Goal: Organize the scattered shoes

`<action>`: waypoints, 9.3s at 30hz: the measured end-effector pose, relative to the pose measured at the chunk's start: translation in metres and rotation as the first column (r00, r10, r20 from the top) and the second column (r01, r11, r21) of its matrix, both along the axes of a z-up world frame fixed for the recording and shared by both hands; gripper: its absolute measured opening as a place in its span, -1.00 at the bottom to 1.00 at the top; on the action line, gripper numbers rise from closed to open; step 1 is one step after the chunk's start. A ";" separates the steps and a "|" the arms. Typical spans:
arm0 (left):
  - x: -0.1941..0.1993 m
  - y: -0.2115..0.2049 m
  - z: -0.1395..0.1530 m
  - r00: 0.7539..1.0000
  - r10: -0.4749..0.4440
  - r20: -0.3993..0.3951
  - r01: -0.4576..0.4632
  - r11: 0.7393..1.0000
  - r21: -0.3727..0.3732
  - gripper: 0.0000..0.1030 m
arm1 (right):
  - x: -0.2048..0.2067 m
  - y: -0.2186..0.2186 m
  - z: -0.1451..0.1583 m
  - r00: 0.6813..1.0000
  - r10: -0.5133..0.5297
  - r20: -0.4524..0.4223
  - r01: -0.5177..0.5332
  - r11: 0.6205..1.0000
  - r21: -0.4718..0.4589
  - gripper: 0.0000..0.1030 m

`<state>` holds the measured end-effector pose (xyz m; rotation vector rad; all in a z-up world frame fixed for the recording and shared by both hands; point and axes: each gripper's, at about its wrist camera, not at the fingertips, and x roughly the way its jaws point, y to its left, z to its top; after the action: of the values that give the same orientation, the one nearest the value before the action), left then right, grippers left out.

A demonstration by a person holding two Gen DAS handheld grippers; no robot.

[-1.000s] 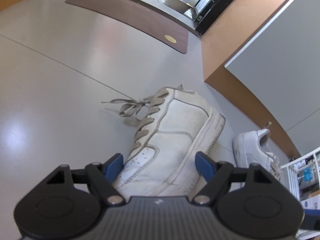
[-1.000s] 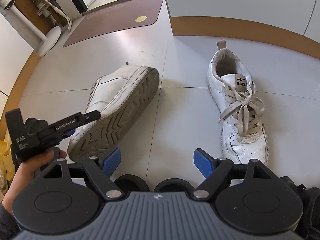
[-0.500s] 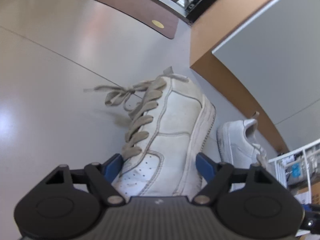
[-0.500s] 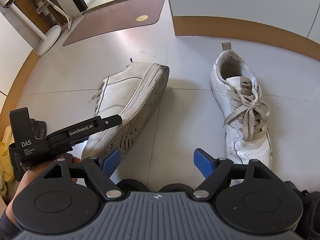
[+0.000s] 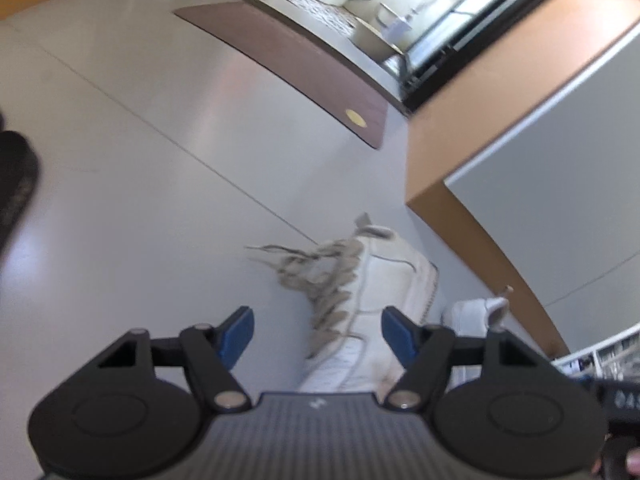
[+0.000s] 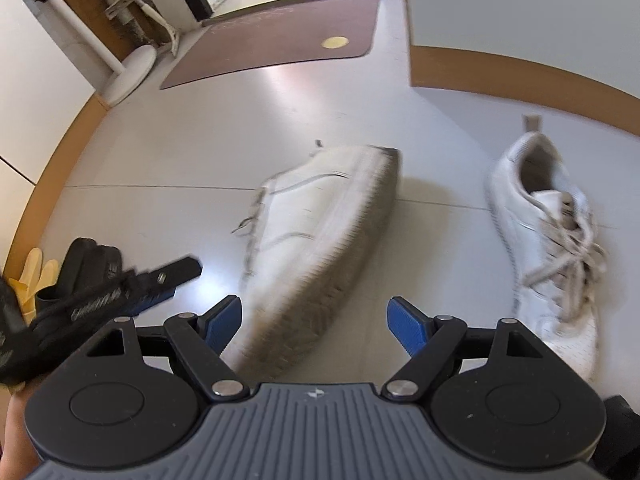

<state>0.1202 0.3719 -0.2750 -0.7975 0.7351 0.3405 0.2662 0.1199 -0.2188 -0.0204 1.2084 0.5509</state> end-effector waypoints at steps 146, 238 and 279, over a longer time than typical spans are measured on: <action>-0.020 -0.035 -0.010 0.983 -0.118 -0.141 0.130 0.988 0.082 0.61 | 0.029 -0.058 -0.100 0.985 -0.146 0.096 0.160 0.973 -0.163 0.56; -0.167 -0.405 0.246 0.775 -0.542 -0.325 0.629 0.710 0.317 0.99 | -0.275 -0.333 0.225 0.930 -0.354 0.094 0.360 0.931 -0.056 1.00; -0.162 -0.397 0.229 0.759 -0.497 -0.421 0.619 0.751 0.230 0.99 | -0.279 -0.306 0.182 0.922 -0.366 0.124 0.387 0.861 -0.329 0.98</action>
<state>-0.0422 -0.0255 -0.0461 -0.1318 1.1613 0.0414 -0.0126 -0.1857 -0.0368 -0.0976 1.2016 -0.0138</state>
